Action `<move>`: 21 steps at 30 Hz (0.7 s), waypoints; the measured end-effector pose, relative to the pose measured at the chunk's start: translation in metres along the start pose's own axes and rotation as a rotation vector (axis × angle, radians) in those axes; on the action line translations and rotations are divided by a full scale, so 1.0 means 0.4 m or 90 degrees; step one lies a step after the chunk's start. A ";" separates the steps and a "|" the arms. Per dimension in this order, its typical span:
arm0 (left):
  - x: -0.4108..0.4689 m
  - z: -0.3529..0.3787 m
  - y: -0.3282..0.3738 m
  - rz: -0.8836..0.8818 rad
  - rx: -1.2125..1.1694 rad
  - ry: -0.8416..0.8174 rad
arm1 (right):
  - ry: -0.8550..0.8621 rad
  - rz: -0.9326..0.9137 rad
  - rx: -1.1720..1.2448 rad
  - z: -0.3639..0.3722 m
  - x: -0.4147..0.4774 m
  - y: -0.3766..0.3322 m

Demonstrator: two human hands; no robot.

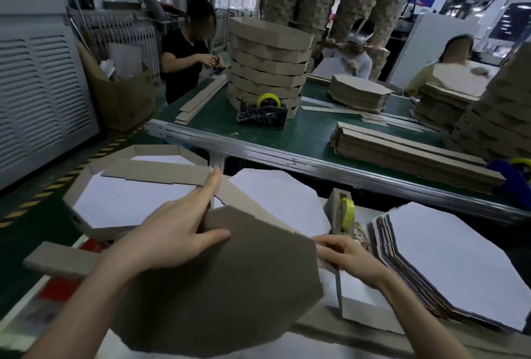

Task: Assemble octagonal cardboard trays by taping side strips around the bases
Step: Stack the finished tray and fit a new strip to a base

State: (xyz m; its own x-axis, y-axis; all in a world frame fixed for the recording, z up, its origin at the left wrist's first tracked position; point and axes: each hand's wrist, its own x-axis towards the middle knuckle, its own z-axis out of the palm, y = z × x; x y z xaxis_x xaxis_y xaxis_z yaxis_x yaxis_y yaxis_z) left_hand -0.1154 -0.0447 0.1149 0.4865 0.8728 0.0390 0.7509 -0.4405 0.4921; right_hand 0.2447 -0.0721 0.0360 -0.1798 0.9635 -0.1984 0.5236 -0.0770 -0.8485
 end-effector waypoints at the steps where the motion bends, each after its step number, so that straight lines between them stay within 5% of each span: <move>1: -0.009 -0.003 -0.008 0.010 -0.015 -0.001 | -0.012 -0.005 -0.023 0.018 0.007 -0.005; 5: -0.029 -0.012 -0.019 0.041 -0.071 -0.019 | -0.026 -0.015 -0.157 0.049 0.052 -0.069; 10: -0.021 -0.008 0.002 0.083 -0.034 -0.032 | 0.098 -0.115 -0.006 0.076 0.127 -0.331; 15: -0.006 0.007 0.024 0.130 0.004 0.001 | -0.065 -0.113 -0.009 0.150 0.186 -0.532; 21: -0.013 -0.002 -0.017 0.162 -0.070 0.012 | -0.014 -0.081 0.025 0.166 0.198 -0.543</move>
State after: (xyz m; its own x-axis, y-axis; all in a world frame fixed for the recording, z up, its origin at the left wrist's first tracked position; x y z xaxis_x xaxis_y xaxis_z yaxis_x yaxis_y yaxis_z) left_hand -0.1234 -0.0463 0.1121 0.6440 0.7415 0.1884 0.5521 -0.6209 0.5566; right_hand 0.0615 0.0040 0.1722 -0.2613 0.9601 -0.0991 0.4623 0.0344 -0.8861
